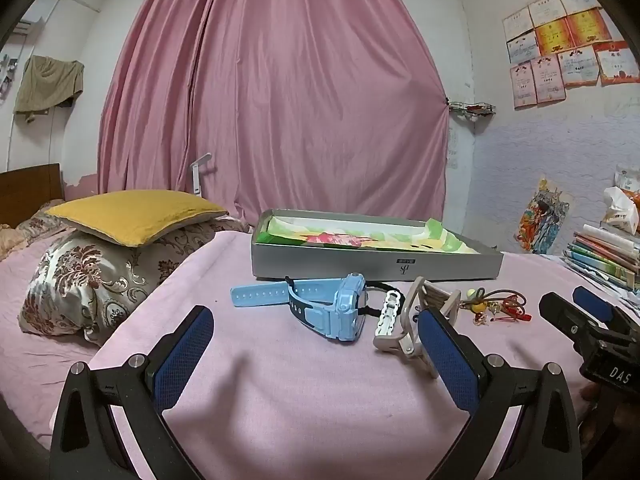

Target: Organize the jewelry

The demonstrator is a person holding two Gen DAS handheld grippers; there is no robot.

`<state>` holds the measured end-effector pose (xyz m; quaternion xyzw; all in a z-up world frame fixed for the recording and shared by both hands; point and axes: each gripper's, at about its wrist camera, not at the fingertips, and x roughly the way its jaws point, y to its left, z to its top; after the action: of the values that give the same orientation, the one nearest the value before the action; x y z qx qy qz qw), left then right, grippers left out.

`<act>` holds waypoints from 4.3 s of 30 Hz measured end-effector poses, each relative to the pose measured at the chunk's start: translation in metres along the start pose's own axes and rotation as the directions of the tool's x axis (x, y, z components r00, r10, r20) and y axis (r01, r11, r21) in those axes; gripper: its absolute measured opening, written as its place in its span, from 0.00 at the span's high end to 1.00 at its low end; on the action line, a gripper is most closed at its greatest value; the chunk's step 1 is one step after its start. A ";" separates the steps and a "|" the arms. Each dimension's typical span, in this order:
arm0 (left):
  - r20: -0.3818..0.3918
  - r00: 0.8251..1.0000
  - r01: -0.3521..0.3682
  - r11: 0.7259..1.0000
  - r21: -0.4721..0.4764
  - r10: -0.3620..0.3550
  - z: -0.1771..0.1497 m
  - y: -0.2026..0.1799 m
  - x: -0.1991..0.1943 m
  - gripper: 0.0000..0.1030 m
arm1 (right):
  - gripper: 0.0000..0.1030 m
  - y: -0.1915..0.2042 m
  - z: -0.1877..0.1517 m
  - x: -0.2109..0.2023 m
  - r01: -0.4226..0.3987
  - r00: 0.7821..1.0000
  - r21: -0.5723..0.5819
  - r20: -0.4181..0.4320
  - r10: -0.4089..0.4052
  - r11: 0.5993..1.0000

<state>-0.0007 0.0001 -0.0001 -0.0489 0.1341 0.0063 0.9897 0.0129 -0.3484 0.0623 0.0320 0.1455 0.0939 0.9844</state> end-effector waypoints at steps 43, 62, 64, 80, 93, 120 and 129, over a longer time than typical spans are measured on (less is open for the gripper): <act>-0.011 1.000 0.003 1.000 -0.003 -0.003 -0.003 0.001 0.003 0.01 | 0.01 -0.001 0.000 0.001 -0.001 1.000 0.003 -0.001 0.001 1.000; -0.012 1.000 0.003 1.000 -0.003 -0.003 -0.003 0.001 0.003 0.01 | 0.01 0.000 0.000 0.001 -0.002 1.000 0.005 0.000 0.002 1.000; -0.011 1.000 0.002 1.000 -0.002 -0.002 -0.003 0.001 0.003 0.01 | 0.01 0.000 0.000 0.001 -0.002 1.000 0.005 0.000 0.002 1.000; -0.012 1.000 0.002 1.000 -0.002 -0.002 -0.001 0.002 0.002 0.01 | 0.01 0.000 -0.001 0.002 -0.002 1.000 0.006 0.001 0.002 1.000; -0.013 1.000 0.002 1.000 -0.002 -0.002 0.000 0.002 0.002 0.01 | 0.01 0.000 -0.001 0.001 -0.003 1.000 0.007 0.001 0.003 1.000; -0.160 0.956 0.253 0.967 0.020 -0.247 0.019 -0.023 0.013 0.02 | 0.24 -0.059 0.045 0.054 -0.131 0.924 -0.003 -0.363 0.121 0.991; -0.244 0.915 0.337 0.941 0.024 -0.322 0.024 -0.033 0.032 0.31 | 0.47 -0.033 0.039 0.083 -0.251 0.862 -0.059 -0.467 0.195 0.966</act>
<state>0.0373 -0.0307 0.0172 -0.0387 0.2412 -0.1708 0.9545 0.1085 -0.3663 0.0733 -0.0325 0.3627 0.2206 0.9049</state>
